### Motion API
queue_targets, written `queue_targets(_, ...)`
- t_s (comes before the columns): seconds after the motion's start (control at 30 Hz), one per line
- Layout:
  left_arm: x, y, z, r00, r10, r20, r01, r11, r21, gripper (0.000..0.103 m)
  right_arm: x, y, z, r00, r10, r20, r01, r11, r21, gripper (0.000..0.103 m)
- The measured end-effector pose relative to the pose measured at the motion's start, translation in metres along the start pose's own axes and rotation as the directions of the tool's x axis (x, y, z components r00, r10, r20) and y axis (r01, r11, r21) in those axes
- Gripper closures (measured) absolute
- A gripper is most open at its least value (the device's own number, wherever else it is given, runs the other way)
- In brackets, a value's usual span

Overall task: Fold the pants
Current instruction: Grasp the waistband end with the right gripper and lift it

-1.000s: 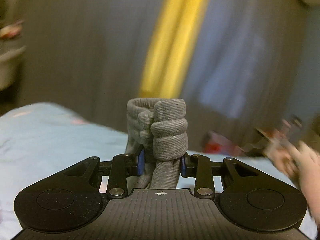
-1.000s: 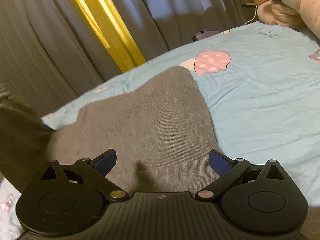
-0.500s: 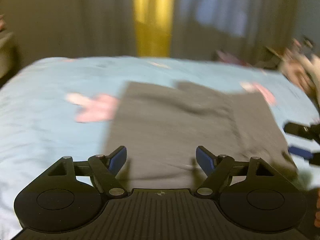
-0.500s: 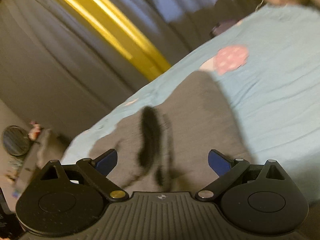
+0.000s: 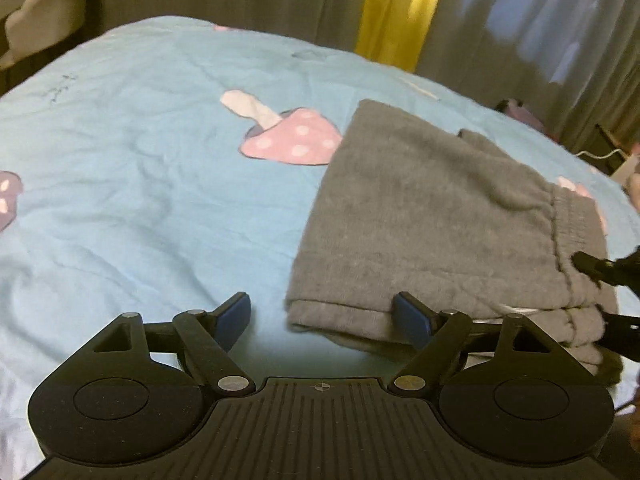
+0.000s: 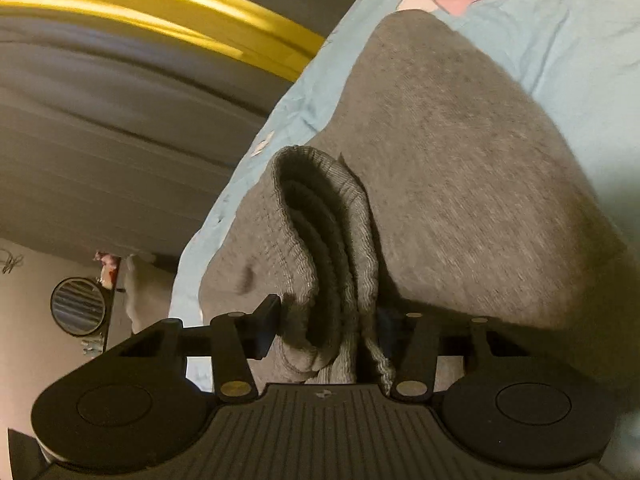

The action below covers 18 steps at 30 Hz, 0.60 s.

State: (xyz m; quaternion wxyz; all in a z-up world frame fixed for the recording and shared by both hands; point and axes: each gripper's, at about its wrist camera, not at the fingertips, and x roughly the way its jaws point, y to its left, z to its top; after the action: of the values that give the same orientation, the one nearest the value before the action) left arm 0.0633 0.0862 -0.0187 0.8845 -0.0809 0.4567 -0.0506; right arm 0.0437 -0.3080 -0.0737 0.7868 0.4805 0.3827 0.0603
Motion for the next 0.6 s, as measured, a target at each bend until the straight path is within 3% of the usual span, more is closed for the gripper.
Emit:
queue_targets(0.07, 0.0, -0.003, -0.001, 1.0, 0.001, -0.001, -0.001, 1.0, 0.005, 0.019, 0.006, 0.0, 0.003, 0.999, 0.029, -0.025, -0.029, 1.0, 0.007, 0.025)
queue_targets(0.13, 0.003, -0.001, -0.002, 1.0, -0.002, -0.022, 0.002, 1.0, -0.004, 0.019, 0.015, 0.006, 0.003, 0.999, 0.03, -0.029, -0.03, 1.0, -0.006, 0.022)
queue_targets(0.17, 0.004, 0.0, -0.002, 1.0, -0.007, -0.025, 0.007, 1.0, -0.011, 0.019, 0.021, 0.012, 0.005, 1.0, 0.008, -0.029, -0.008, 1.0, -0.022, 0.031)
queue_targets(0.23, 0.002, 0.002, -0.002, 1.0, -0.015, -0.024, 0.014, 1.0, -0.022, 0.019, 0.026, 0.029, 0.002, 0.997, -0.078, -0.002, 0.077, 0.994, -0.074, 0.059)
queue_targets(0.3, -0.001, 0.003, -0.003, 0.999, -0.024, -0.029, 0.023, 0.999, -0.03, 0.019, 0.026, 0.048, 0.001, 0.996, -0.086, 0.016, 0.088, 0.988, -0.124, 0.061)
queue_targets(0.47, -0.001, -0.002, -0.007, 0.995, -0.071, -0.07, 0.071, 0.997, -0.006, 0.019, -0.009, 0.093, 0.007, 0.993, 0.055, 0.101, -0.034, 0.979, -0.201, 0.064)
queue_targets(0.6, 0.011, -0.022, -0.006, 0.991, -0.03, -0.128, 0.041, 0.996, 0.079, 0.019, -0.032, 0.116, 0.015, 0.981, 0.122, 0.149, -0.087, 0.971, -0.222, 0.065)
